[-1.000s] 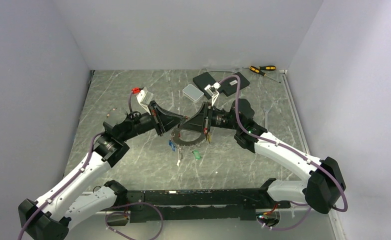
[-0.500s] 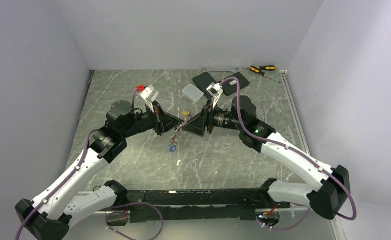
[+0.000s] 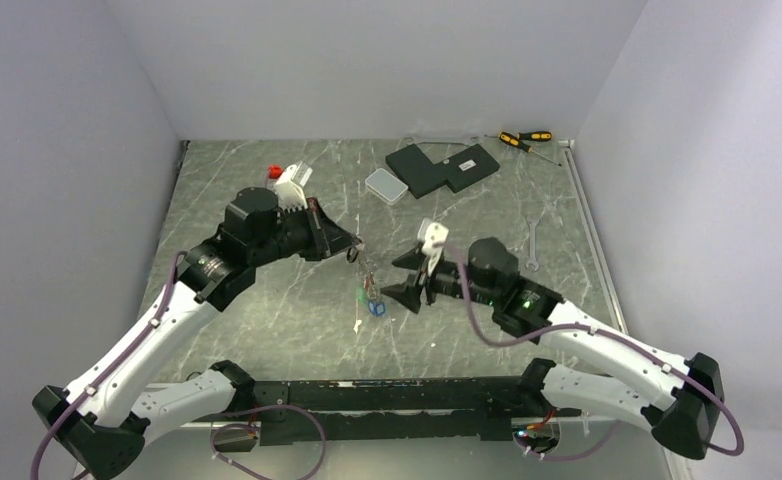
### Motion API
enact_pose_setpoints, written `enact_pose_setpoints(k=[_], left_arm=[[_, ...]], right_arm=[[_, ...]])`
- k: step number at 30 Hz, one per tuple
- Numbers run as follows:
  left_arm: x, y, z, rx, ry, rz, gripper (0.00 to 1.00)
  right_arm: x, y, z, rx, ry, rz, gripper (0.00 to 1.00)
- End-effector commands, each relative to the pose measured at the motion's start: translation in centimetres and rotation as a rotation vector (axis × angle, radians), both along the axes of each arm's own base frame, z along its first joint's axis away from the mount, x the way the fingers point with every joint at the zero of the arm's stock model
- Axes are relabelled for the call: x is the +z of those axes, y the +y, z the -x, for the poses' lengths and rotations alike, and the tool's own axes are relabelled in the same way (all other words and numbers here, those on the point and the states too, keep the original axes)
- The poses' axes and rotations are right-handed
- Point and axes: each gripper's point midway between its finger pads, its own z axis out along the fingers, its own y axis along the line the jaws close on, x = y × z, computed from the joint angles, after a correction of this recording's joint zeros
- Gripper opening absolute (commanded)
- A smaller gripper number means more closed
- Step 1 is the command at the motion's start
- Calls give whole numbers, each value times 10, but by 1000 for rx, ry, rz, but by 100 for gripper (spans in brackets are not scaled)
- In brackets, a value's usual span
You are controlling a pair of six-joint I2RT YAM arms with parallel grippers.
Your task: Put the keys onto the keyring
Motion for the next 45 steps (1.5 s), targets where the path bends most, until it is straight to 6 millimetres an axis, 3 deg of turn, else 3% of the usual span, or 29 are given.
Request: enact_pose_setpoints(k=[1,6,16,25,34,45], left_arm=[[18,-3,-10,115,72,168,0],[6,0,-16,197,149,214,0],[-5,-6,-19,243,261,330,0],[-7,-6,-17,249,307,389,0],[-17,-5,-19,269,344,403,0],[-27,8,-24,348,358,437,0]], right_arm=[[20,7,-13,-72,-328,-16,64],[32,16,-13,-122,-454,-67,64],[32,35,-24,-159,-625,-60,65],[24,52,-34,-174,-656,-17,54],[33,55,-43,-246,-714,-1,51],[30,60,-36,-272,-753,62,50]])
